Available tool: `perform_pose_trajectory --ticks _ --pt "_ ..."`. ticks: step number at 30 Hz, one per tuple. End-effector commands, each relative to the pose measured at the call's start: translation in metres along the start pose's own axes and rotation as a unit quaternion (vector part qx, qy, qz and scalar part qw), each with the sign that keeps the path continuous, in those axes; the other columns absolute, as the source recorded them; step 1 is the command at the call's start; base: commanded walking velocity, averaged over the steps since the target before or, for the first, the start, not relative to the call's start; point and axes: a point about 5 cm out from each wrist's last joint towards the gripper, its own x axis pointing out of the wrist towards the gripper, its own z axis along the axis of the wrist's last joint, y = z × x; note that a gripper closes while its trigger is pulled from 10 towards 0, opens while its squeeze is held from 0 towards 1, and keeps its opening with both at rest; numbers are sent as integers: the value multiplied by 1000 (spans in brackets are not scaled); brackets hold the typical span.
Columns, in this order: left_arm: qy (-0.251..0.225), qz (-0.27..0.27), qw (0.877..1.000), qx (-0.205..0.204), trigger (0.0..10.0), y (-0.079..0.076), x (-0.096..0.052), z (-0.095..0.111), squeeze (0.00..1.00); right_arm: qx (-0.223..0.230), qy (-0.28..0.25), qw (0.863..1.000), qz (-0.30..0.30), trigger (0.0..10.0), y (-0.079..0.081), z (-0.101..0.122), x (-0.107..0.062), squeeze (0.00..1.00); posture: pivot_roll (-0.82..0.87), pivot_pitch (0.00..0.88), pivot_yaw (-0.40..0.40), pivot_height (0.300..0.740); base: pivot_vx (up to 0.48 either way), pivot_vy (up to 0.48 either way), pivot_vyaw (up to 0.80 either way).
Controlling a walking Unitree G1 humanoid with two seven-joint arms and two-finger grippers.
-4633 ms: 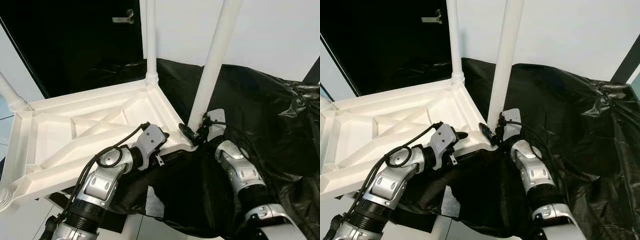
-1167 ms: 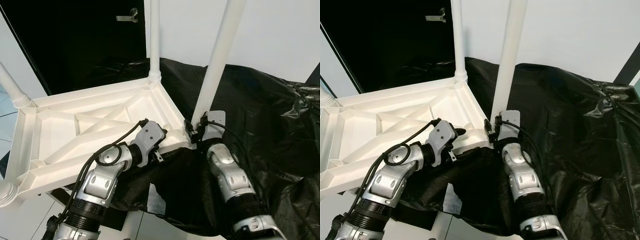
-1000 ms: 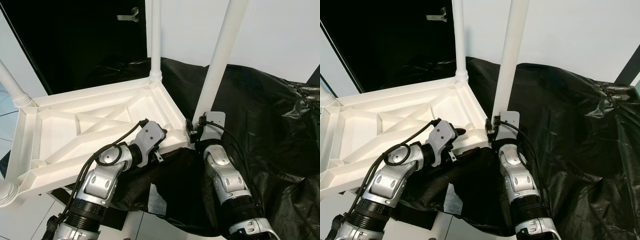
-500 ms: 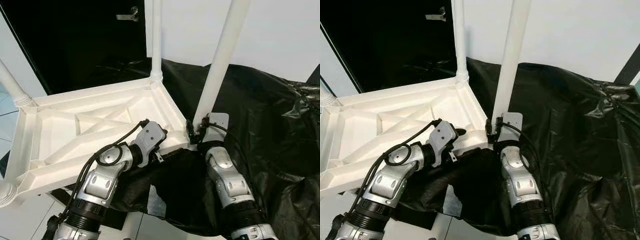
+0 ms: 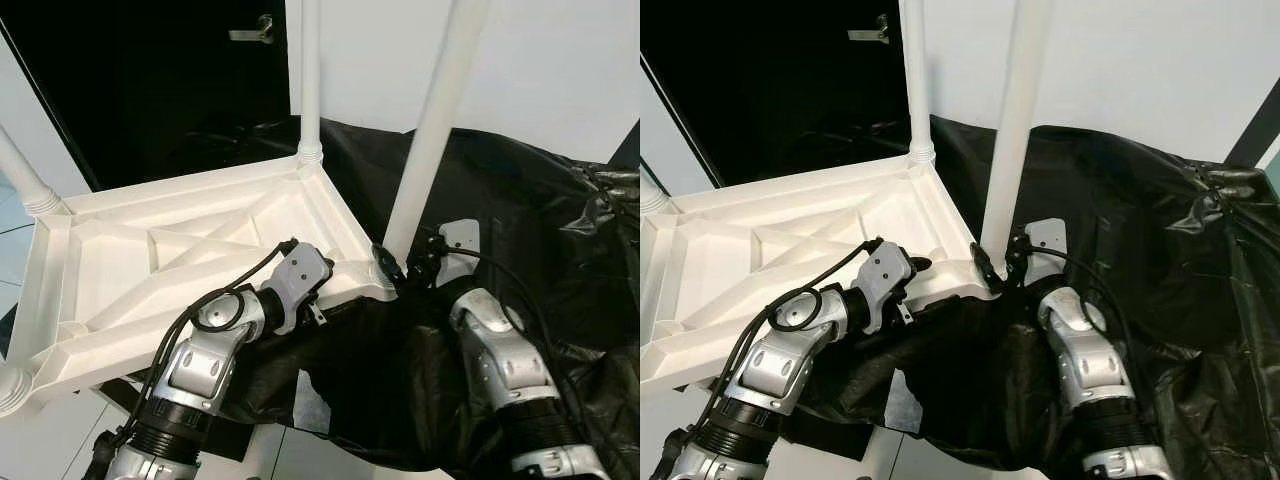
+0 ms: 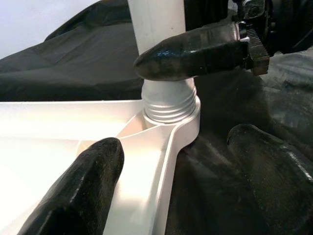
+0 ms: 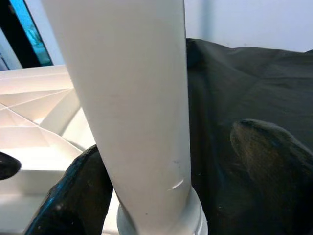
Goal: Building children table
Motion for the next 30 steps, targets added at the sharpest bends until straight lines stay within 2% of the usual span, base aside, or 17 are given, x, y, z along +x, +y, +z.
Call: perform_pose_trajectory --ticks 1,7,9,12,13,14,15,16,24,30 --pt "2 23 1000 2 10000 3 0 1 0 -12 8 999 34 10000 -3 -2 4 0 -18 0 -18 740 0 0 0" --pt "-1 27 1000 4 10000 7 1 3 0 -45 26 992 119 10000 -8 -3 22 0 -12 0 -18 740 0 0 0" --pt "-1 27 1000 4 10000 7 1 3 0 -45 26 992 119 10000 -8 -3 22 0 -12 0 -18 740 0 0 0" --pt "-1 29 1000 6 10000 8 1 4 0 -53 39 983 170 10000 -4 -5 30 0 -7 0 -20 740 0 0 0" --pt "-1 29 1000 6 10000 8 1 4 0 -53 39 983 170 10000 -4 -5 30 0 -7 0 -20 740 0 0 0" --pt "-2 29 1000 6 10000 8 1 4 0 -58 44 980 184 4784 -3 -6 31 0 -6 0 -21 740 0 0 0" --pt "-2 29 1000 6 10000 8 1 4 0 -58 44 980 184 4784 -3 -6 31 0 -6 0 -21 740 0 0 0" --pt "-2 30 1000 6 10000 8 1 4 0 -59 47 979 192 196 -2 -7 32 0 -4 0 -23 740 0 0 0" --pt "-3 33 999 5 10000 7 1 5 0 -57 49 976 204 0 -5 -11 31 0 -7 0 -29 740 0 0 0" --pt "-5 32 999 4 10000 6 3 6 0 -51 49 979 192 0 -8 -14 30 0 -13 0 -27 740 0 0 0"
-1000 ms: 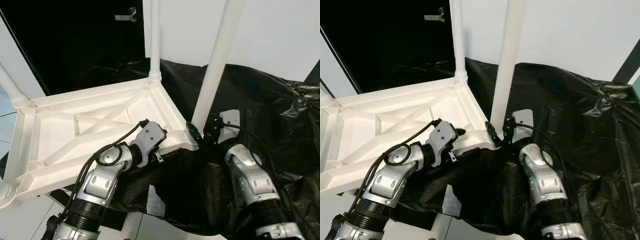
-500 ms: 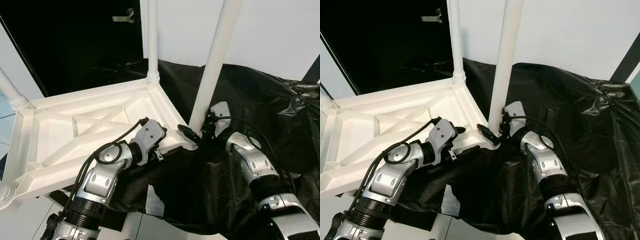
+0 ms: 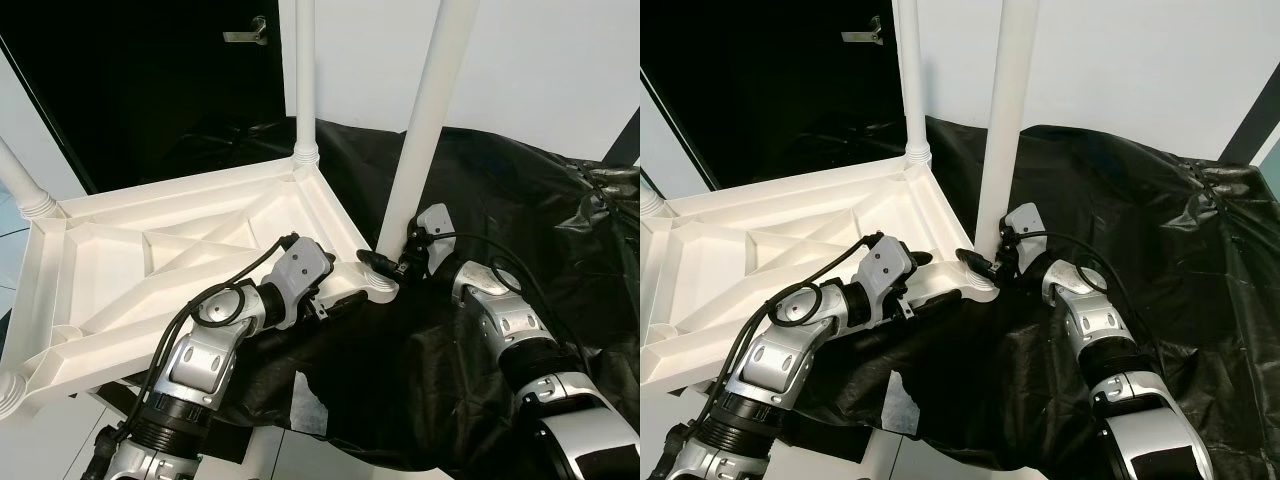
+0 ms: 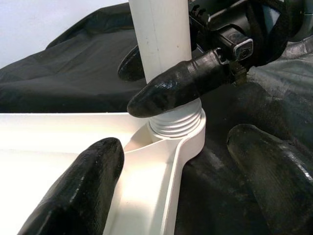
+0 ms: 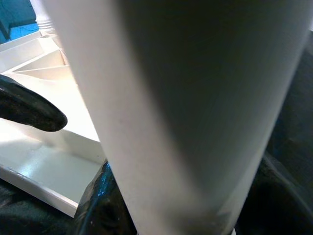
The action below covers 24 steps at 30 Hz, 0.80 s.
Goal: Building children table
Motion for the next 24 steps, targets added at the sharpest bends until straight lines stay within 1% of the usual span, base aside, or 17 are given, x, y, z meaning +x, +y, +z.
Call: perform_pose_trajectory --ticks 1,2,3,4,5,6,8,11,12,13,14,15,18,21,22,23,24 --pt "2 29 1000 -1 10000 3 1 1 0 9 16 1000 -14 0 1 -7 -1 0 -12 0 -27 740 0 0 0" --pt "2 28 1000 -1 10000 3 1 1 0 14 22 999 -40 2431 1 -9 0 0 -11 0 -27 740 0 0 0" --pt "2 28 1000 -1 10000 3 1 1 0 14 22 999 -40 2431 1 -9 0 0 -11 0 -27 740 0 0 0" --pt "2 28 1000 0 10000 3 1 1 0 16 22 998 -57 4275 2 -9 1 0 -11 0 -27 740 0 0 0" --pt "2 27 1000 0 10000 3 0 0 0 19 24 996 -79 10000 3 -10 2 0 -10 0 -27 740 0 0 0" --pt "2 27 1000 0 10000 3 0 0 0 19 24 996 -79 10000 3 -10 2 0 -10 0 -27 740 0 0 0" --pt "4 27 1000 0 10000 2 -1 0 0 31 21 992 -116 10000 10 -12 3 0 -8 0 -29 740 0 0 0" --pt "4 26 1000 -1 10000 2 -2 -1 0 36 22 989 -140 10000 13 -13 3 0 -8 0 -27 740 0 0 0" --pt "5 25 1000 -1 10000 1 -2 -1 0 44 25 984 -173 10000 14 -14 2 0 -9 0 -27 740 0 0 0" --pt "5 25 1000 -1 10000 1 -2 -1 0 44 25 984 -173 10000 14 -14 2 0 -9 0 -27 740 0 0 0" --pt "5 24 1000 -1 10000 1 -3 -1 0 49 28 979 -198 10000 15 -15 1 0 -9 0 -29 740 0 0 0" --pt "5 24 1000 -1 10000 1 -3 -1 0 49 28 979 -198 10000 15 -15 1 0 -9 0 -29 740 0 0 0" --pt "6 22 1000 -1 10000 0 -2 -2 0 52 31 963 -261 10000 20 -16 -1 0 -10 0 -29 740 0 0 0" --pt "6 21 1000 -1 10000 0 -2 -2 0 54 30 959 -278 10000 22 -16 -2 0 -11 0 -30 740 0 0 0" --pt "6 18 1000 0 10000 -2 -1 -3 0 49 39 942 -329 10000 26 -17 -5 0 -11 0 -34 740 0 0 0" --pt "6 18 1000 0 10000 -2 -1 -3 0 49 39 942 -329 10000 26 -17 -5 0 -11 0 -34 740 0 0 0" --pt "5 18 1000 0 10000 -2 0 -3 0 57 45 931 -358 10000 28 -18 -6 0 -11 0 -37 740 0 0 0"
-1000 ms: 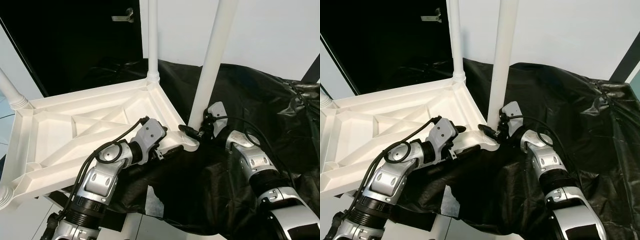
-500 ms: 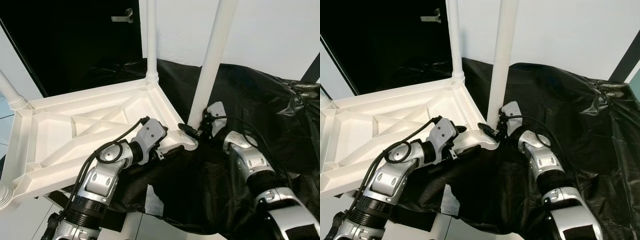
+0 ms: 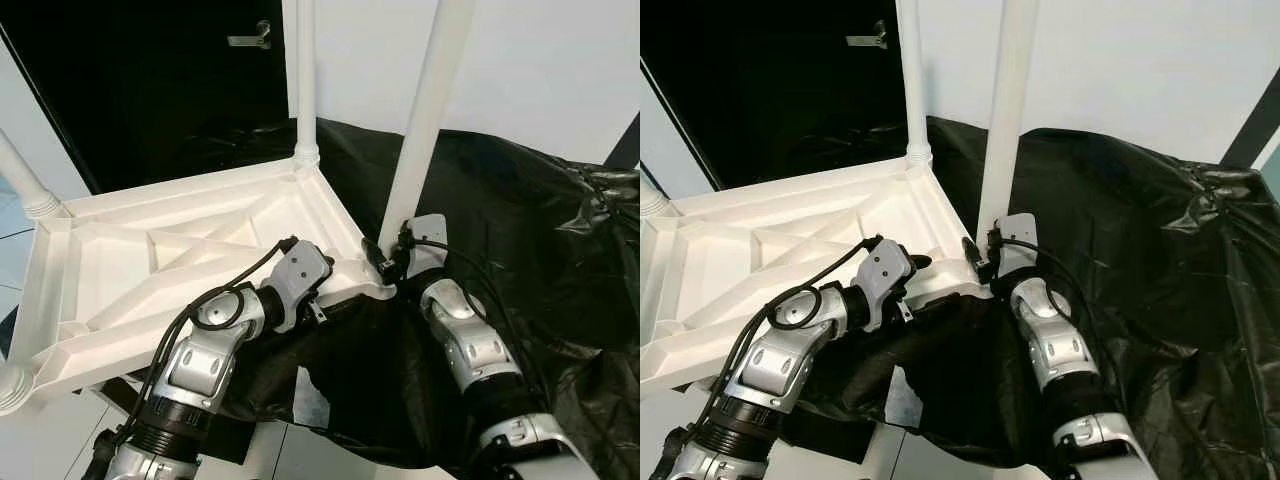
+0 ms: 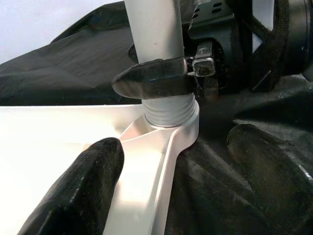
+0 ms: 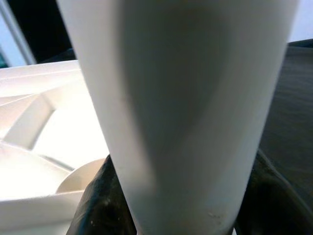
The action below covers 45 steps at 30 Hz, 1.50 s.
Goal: Building children table
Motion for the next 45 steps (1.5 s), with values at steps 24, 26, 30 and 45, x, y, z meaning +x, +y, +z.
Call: perform_pose_trajectory --ticks 24,26,30,45 --pt "-6 20 1000 15 10000 -2 5 2 0 19 0 999 -42 10000 5 0 -19 1000 -16 0 -36 740 0 0 0" --pt "-7 20 1000 16 10000 -2 5 2 0 21 -8 999 -25 10000 4 2 -20 1000 -17 0 -36 740 0 0 0" --pt "-6 22 1000 16 10000 -1 4 1 0 22 -20 999 24 10000 -2 4 -25 1000 -17 0 -38 740 0 0 0" --pt "-7 27 999 19 10000 3 4 2 0 -43 8 973 225 10000 -30 3 -8 0 -17 0 -27 740 0 0 0"
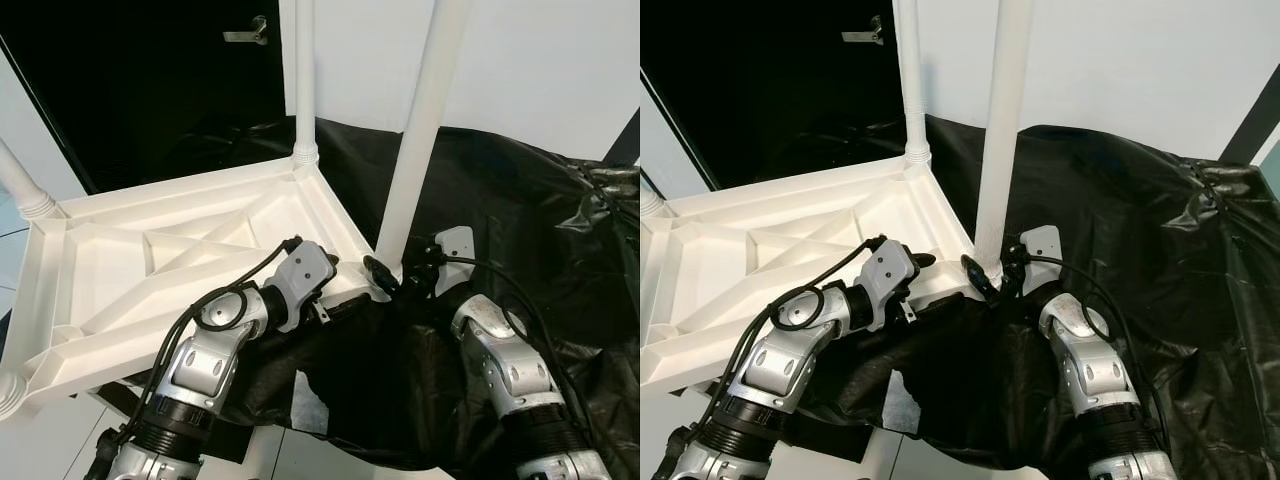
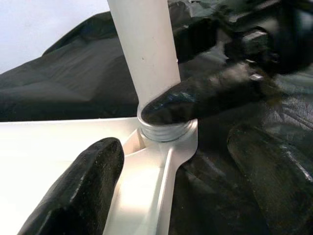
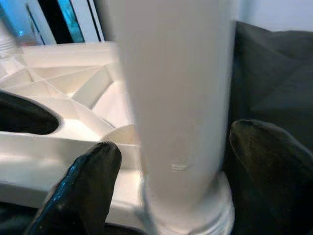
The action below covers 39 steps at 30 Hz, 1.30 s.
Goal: Building children table
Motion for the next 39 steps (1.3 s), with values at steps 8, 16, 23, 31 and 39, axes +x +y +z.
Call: perform_pose_trajectory --ticks 8,16,23,31,39 --pt "3 40 999 7 10000 8 0 1 0 -50 33 994 87 10000 -4 -4 19 0 -1 0 -35 740 0 0 0" --pt "2 45 999 7 10000 9 0 2 0 -58 49 992 103 0 -6 -11 23 0 1 0 -34 740 0 0 0" --pt "1 44 999 7 10000 9 1 3 0 -44 44 994 89 0 -9 -15 22 0 -1 0 -30 740 0 0 0" --pt "2 40 999 3 10000 6 0 2 0 -14 37 998 44 10000 -4 -19 16 0 -7 0 -30 740 0 0 0" --pt "2 34 999 0 10000 2 0 1 0 0 45 998 -33 10000 5 -28 10 0 -17 0 -22 740 0 0 0"
